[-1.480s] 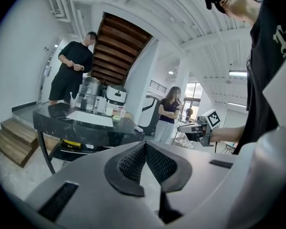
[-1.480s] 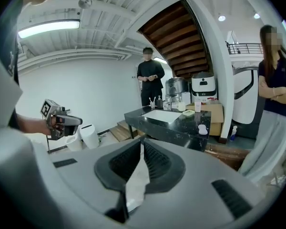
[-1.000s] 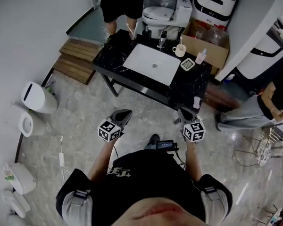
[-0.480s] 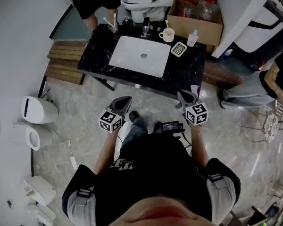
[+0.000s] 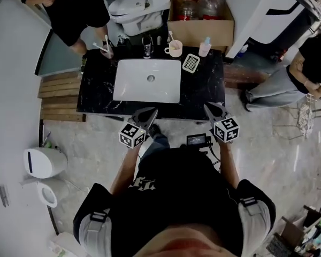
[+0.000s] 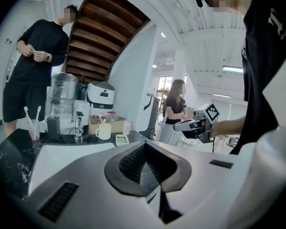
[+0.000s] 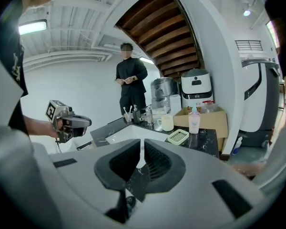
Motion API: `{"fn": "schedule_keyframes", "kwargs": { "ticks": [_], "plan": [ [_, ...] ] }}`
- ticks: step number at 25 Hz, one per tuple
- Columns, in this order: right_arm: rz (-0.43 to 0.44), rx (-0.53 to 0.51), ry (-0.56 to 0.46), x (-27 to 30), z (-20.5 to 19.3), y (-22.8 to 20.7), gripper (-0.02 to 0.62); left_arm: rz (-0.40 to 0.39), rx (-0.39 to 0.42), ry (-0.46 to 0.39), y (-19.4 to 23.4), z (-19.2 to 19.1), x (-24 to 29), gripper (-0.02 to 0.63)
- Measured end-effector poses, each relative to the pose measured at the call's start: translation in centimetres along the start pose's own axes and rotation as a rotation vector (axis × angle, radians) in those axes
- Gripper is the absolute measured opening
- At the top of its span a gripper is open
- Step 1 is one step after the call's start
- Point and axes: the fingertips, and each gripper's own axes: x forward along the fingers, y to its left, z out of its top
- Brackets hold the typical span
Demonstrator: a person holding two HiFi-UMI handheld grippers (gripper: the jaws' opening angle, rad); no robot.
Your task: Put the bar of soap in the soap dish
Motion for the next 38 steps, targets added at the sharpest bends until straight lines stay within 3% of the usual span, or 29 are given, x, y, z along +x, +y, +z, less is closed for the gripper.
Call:
{"fn": "schedule_keyframes", "kwargs": {
  "ticks": [6,17,24,38],
  "plan": [
    [-0.121,0.040,-0.027,3.5,2.7,-0.9,0.011,-0.114,0.024,0.001,5.8,3.1,2.2,0.008],
    [-0.282,0.077,0.041,5.7,2.8,-1.6,0.044,-0.188,0.009,0.050,13.9,3.1,3.7,0.008],
    [-0.391,0.125,0.132,3.7,-1.0,-4.7,0.045,-0.245,0.004,0.082,14.2,2.7,6.6,0.008],
    [-0.510,0.235,0.333,1.1,-9.6,-11.8,0.137,-0.289,0.026,0.087,13.4,5.5,12.8,0.008]
  ]
}}
